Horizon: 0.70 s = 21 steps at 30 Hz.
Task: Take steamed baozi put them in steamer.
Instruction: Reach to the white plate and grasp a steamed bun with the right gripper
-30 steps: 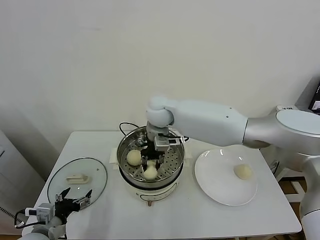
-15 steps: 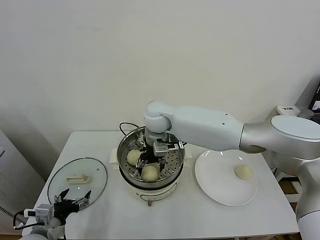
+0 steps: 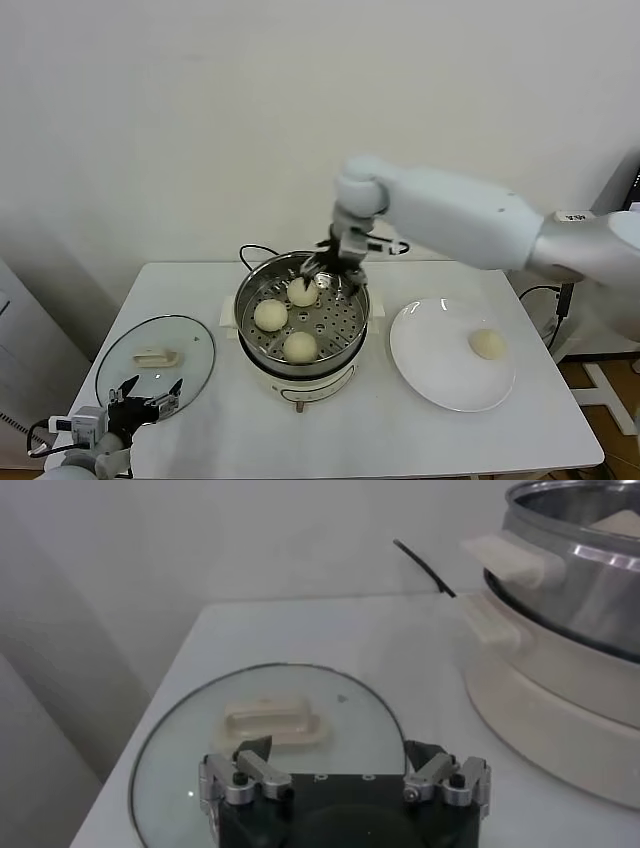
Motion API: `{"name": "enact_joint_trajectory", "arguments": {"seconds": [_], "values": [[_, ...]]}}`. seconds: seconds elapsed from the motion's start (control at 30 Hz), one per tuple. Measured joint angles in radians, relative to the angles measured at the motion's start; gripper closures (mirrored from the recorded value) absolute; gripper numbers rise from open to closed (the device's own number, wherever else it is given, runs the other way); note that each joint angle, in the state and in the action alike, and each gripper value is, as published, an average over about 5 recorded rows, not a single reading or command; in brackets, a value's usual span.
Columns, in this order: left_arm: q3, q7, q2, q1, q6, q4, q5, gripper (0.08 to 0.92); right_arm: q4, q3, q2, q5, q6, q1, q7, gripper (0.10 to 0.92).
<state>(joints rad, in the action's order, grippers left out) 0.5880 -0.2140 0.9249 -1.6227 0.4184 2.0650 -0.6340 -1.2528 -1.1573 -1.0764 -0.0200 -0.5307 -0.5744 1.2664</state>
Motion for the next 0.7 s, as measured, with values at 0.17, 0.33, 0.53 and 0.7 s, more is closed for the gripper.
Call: {"name": "enact_joint_trajectory", "arguments": {"seconds": [0.17, 0.33, 0.53, 0.7], "values": [[-0.001, 0.000, -0.002, -0.001, 0.000, 0.003, 0.000, 0.177, 0.022, -0.054, 0.103, -0.073, 0.113, -0.043, 0.007, 0.203], [-0.001, 0.000, -0.002, -0.001, 0.000, 0.009, 0.000, 0.177, 0.046, -0.109, 0.208, -0.143, 0.206, -0.054, 0.012, 0.203], [-0.001, 0.000, -0.002, -0.002, 0.000, 0.011, 0.000, 0.177, 0.079, -0.142, 0.311, -0.178, 0.267, -0.035, 0.014, 0.203], [-0.001, 0.000, -0.002, -0.002, 0.000, 0.011, 0.000, 0.177, 0.113, -0.141, 0.370, -0.177, 0.295, 0.008, 0.009, 0.203]]}}
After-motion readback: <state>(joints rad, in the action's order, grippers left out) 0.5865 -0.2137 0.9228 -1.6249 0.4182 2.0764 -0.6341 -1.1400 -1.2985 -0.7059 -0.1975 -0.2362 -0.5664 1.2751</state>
